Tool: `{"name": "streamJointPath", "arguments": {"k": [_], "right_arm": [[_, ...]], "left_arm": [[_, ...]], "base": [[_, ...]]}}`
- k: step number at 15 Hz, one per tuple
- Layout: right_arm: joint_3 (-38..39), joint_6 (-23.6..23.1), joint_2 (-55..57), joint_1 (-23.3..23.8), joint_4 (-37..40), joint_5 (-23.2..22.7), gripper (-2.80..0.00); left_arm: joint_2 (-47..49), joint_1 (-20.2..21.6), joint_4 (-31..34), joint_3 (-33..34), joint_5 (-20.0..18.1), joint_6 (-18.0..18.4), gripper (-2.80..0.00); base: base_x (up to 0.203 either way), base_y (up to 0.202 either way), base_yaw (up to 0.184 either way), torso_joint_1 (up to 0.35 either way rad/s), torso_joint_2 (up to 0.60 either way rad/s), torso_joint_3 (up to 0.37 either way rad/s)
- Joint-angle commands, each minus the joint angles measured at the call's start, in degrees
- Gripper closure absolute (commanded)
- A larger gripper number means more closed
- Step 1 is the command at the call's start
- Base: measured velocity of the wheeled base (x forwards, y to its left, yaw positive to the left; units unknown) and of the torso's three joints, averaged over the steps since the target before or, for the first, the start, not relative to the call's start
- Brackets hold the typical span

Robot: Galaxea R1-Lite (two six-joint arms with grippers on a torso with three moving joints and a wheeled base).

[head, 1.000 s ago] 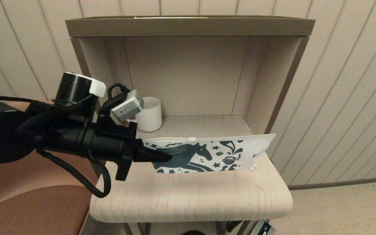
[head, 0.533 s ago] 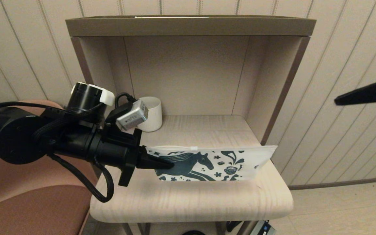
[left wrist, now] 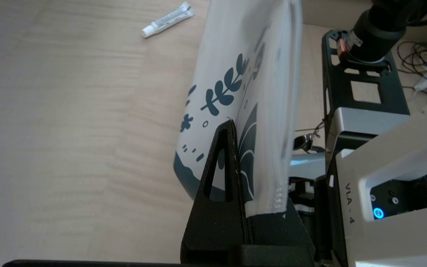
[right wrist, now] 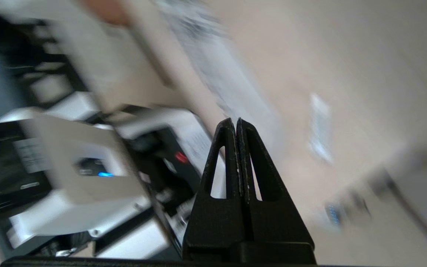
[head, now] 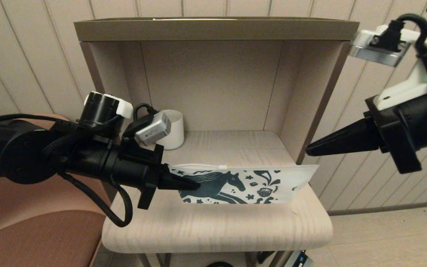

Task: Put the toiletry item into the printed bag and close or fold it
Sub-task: Open the storage bag

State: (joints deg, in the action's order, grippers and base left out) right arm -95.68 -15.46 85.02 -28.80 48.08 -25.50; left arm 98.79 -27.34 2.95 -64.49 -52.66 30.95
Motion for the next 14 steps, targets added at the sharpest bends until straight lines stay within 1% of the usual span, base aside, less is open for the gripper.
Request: {"name": "streamJointPath", "arguments": {"k": [1,2,4,5,7,8,10,12,14], "right_arm": [[5.30,-0.94,-1.93,-0.32,-4.33,-9.75,0.00],[6.40,-1.32,-1.64,-0.50,-7.01,-12.66,0.00],[6.65,-2.33,-1.02,-1.49,-8.99,-15.07,0.00],[6.68,-3.46,-0.64,-3.01,-9.04,-15.78,0.00],[8.22,-7.99,-0.47,-4.77,-9.32,-15.90,0.00],[8.72,-8.45,-0.16,-5.21,-9.80,-15.90,-2.80],[8.84,-8.46,2.06,-5.78,-10.26,-16.01,-2.80],[9.09,-8.45,3.78,-5.79,-13.30,-16.05,-2.80],[8.92,-8.45,5.09,-5.83,-13.96,-16.00,-2.80]], "left_arm": [[0.26,-0.06,0.04,-0.28,-0.41,-0.01,0.00],[0.16,-0.16,0.04,-0.11,-0.42,0.07,0.00],[0.08,-0.78,0.15,-0.20,-0.51,-0.18,0.00],[0.22,-1.32,0.13,-0.33,-0.51,-0.34,0.00],[0.44,-1.68,0.30,-0.46,-0.60,-0.44,0.00],[0.68,-2.50,0.24,-0.38,-0.52,-0.31,0.00],[0.41,-2.62,0.21,-0.47,-0.51,-0.30,0.00],[0.00,-2.61,0.19,-0.36,-0.51,-0.37,0.00],[0.00,-2.63,0.13,-0.38,-0.51,-0.37,0.00]], "base": [[0.000,0.000,0.000,0.000,0.00,0.000],[0.000,0.000,0.000,0.000,0.00,0.000],[0.000,0.000,0.000,0.000,0.00,0.000],[0.000,0.000,0.000,0.000,0.00,0.000],[0.000,0.000,0.000,0.000,0.00,0.000],[0.000,0.000,0.000,0.000,0.00,0.000],[0.000,0.000,0.000,0.000,0.00,0.000],[0.000,0.000,0.000,0.000,0.00,0.000],[0.000,0.000,0.000,0.000,0.00,0.000]]}}
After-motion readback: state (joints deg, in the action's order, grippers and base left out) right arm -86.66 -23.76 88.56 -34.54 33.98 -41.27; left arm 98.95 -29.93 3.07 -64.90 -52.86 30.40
